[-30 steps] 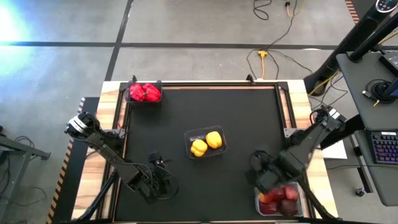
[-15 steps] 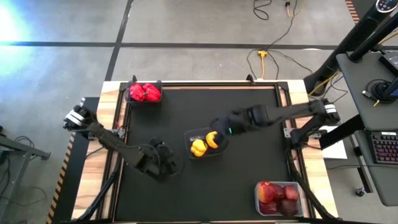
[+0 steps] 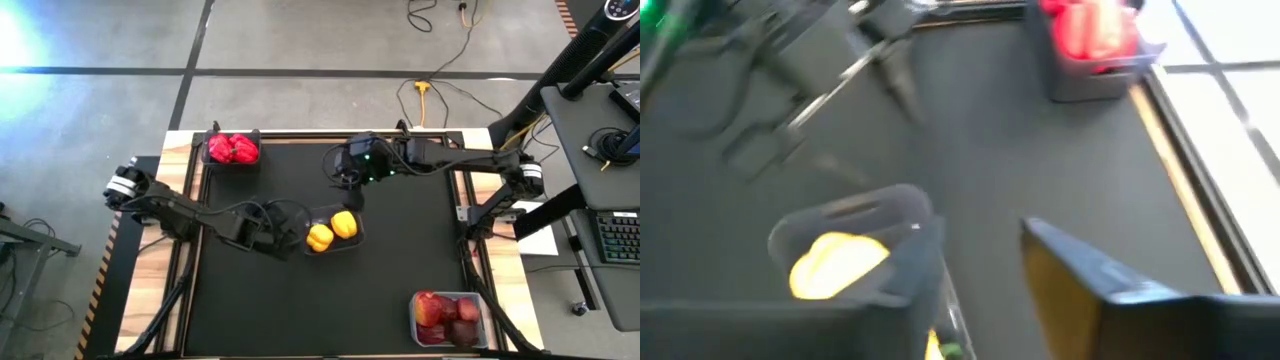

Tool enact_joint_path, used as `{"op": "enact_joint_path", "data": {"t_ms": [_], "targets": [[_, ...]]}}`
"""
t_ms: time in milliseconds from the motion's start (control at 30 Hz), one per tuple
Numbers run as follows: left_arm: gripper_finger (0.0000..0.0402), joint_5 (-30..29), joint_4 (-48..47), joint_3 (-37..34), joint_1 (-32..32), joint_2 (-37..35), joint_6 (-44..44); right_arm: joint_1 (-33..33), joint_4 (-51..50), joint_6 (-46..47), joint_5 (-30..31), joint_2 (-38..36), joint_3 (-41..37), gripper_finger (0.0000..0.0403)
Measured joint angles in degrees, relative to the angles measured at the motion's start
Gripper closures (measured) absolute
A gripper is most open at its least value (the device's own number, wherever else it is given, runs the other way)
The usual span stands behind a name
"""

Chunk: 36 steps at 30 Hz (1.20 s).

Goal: Sort produce into baskets
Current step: Return to Home Position

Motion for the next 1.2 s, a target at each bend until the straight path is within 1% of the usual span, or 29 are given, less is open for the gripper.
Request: {"op": "enact_joint_path", "data": {"t_ms": [133,167,267,367,467,533,667,767,833,900,1067,1133,1200], "targets": [[0.0075,0.45,-0.51,1.29,2.19,-0.02,3.72,-1.33,1.9,-4.45,-7.69,-1.7,-3.34,0.0369],[0.0075,0.9,-0.9,1.7,2.67,-0.02,4.49,-1.63,3.04,-4.95,-9.33,-2.56,-4.6,0.038],[0.0075,2.14,-2.62,2.94,3.86,-0.02,6.13,-2.17,9.27,-4.83,-10.22,-6.47,-10.04,0.0384],[0.0075,3.42,-5.0,4.64,4.74,-0.02,7.63,-2.7,16.61,-4.62,-10.18,-11.92,-17.58,0.0385],[0.0075,3.43,-7.19,5.86,5.59,-0.02,9.44,-2.82,22.45,-1.94,-10.08,-18.41,-25.6,0.0385],[0.0075,3.44,-8.47,6.07,6.49,-0.02,9.65,-2.74,23.69,1.41,-9.3,-22.95,-29.89,0.0385],[0.0075,3.44,-10.87,6.51,8.76,-0.07,9.65,-2.94,23.08,10.0,-7.18,-30.66,-36.46,0.0385],[0.0075,3.48,-12.04,6.09,10.9,-0.28,9.67,-3.16,22.27,10.5,-3.38,-34.74,-39.91,0.0385],[0.0075,3.53,-12.31,5.88,12.89,-0.94,9.65,-3.18,19.4,9.14,-2.98,-36.82,-41.19,0.0385],[0.0075,3.49,-12.62,5.81,15.11,-1.72,9.68,-3.14,14.94,7.2,-3.1,-38.04,-41.53,0.0385],[0.0075,3.25,-11.23,6.49,20.22,-2.6,13.08,-3.01,0.67,8.59,-3.08,-38.4,-41.95,0.0385],[0.0075,3.83,-9.91,7.9,21.53,-2.63,14.44,-3.01,0.6,9.8,-3.15,-37.84,-43.48,0.0385],[0.0075,9.26,-10.49,9.05,22.88,-3.08,17.34,-2.42,7.12,9.66,-4.29,-37.67,-45.75,0.0385]]}}
